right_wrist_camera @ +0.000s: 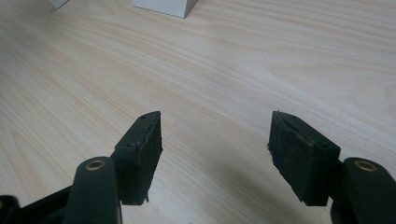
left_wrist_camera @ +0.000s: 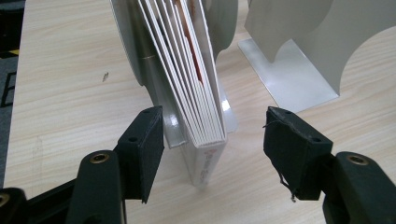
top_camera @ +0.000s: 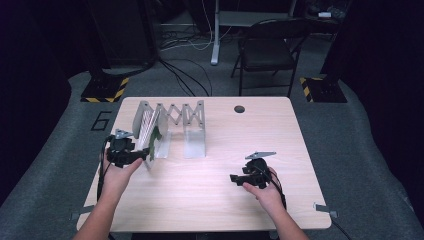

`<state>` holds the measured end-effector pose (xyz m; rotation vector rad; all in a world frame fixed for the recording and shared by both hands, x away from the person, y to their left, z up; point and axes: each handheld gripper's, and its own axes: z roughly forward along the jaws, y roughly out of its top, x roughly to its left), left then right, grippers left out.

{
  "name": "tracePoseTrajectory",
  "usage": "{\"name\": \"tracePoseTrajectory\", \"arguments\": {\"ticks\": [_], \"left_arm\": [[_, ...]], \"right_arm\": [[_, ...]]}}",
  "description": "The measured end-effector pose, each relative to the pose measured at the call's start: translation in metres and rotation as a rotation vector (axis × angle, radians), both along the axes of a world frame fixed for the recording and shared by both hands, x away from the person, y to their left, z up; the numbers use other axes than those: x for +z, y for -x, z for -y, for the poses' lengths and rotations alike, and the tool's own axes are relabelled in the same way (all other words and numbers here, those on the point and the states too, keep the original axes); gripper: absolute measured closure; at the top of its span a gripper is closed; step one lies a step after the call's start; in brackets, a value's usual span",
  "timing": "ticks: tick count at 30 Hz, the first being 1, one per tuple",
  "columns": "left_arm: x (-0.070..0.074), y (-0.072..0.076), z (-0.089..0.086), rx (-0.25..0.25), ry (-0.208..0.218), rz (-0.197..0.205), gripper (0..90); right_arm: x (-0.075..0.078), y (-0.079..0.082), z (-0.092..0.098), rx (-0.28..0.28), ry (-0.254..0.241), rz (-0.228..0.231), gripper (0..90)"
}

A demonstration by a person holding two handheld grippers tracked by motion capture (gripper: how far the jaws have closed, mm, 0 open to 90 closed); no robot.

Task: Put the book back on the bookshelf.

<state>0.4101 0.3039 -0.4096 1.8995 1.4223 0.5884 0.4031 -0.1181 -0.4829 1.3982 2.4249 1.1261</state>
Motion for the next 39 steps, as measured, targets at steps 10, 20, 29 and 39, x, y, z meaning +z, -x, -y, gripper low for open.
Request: {"name": "tracePoseTrajectory", "arguments": {"ticks": [10,20,29,39], "left_arm": [[0.004,0.018,0.006,-0.036,0.000,0.020,38.2],[-0.001,0.037,0.016,-0.079,0.033,0.008,39.6],[-0.016,0.050,0.029,-0.147,0.014,-0.012,40.3],[-0.034,0.059,0.033,-0.191,0.015,0.008,40.4]], "right_arm": [[0.000,0.000,0.000,0.003,0.005,0.000,34.7],[0.001,0.000,0.001,0.000,0.004,-0.001,34.7],[0.001,0.000,0.001,0.000,0.004,0.004,34.7],[0.001,0.000,0.002,-0.005,0.000,0.010,34.6]]}}
